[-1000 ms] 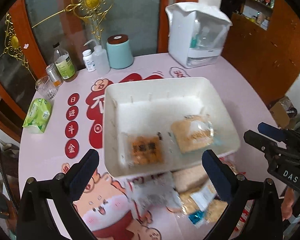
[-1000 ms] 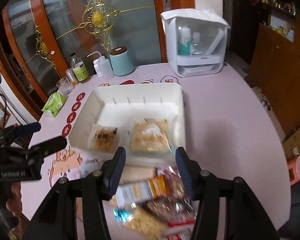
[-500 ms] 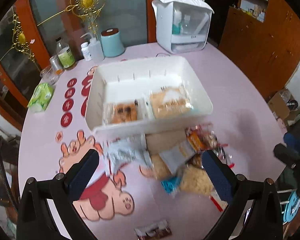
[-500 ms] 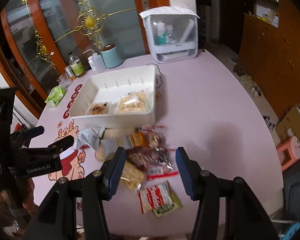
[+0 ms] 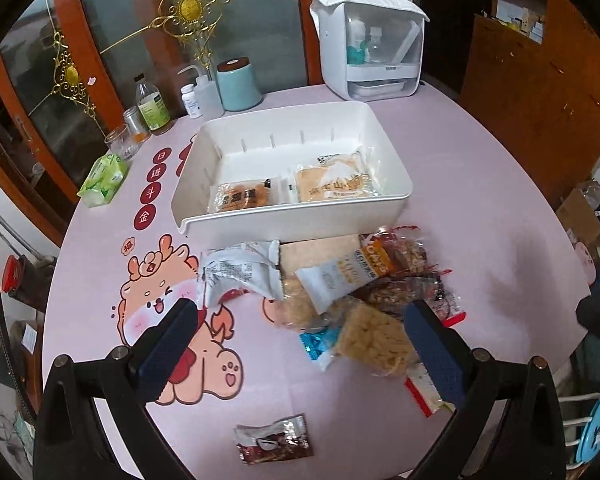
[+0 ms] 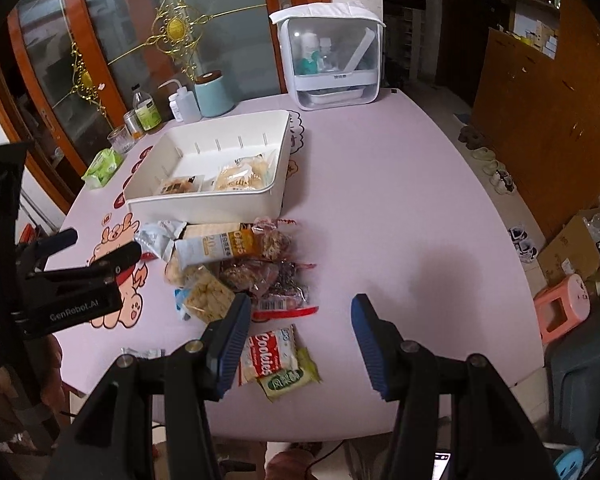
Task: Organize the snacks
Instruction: 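Withdraw both tools from the tray back toward the snack pile, then grasp the small brown wrapper with left tool while right tool grasps the red Cookies bag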
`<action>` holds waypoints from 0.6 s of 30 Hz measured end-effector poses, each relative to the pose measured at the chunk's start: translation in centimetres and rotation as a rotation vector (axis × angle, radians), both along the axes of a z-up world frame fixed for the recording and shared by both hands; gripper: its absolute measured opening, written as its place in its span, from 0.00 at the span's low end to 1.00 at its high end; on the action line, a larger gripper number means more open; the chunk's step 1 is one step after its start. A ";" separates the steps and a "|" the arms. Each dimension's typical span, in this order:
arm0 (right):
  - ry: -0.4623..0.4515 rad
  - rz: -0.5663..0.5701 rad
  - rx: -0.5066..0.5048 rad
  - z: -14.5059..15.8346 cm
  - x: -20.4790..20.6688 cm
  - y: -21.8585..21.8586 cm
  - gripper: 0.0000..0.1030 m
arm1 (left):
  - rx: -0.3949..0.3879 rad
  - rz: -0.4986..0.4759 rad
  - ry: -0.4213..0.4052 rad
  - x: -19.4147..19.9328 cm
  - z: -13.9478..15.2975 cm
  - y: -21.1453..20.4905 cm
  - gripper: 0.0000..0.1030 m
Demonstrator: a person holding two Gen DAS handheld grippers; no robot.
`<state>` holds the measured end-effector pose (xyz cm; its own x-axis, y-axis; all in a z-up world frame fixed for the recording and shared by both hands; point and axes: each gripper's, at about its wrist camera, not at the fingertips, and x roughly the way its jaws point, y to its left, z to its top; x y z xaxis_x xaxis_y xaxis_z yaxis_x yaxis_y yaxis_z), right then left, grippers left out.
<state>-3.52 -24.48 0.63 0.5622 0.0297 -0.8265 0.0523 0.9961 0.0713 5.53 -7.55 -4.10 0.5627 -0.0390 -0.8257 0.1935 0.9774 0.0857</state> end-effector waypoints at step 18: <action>0.059 0.096 0.000 -5.1 0.2 -1.1 0.51 | 0.004 -0.002 0.012 -3.8 -2.8 0.4 0.99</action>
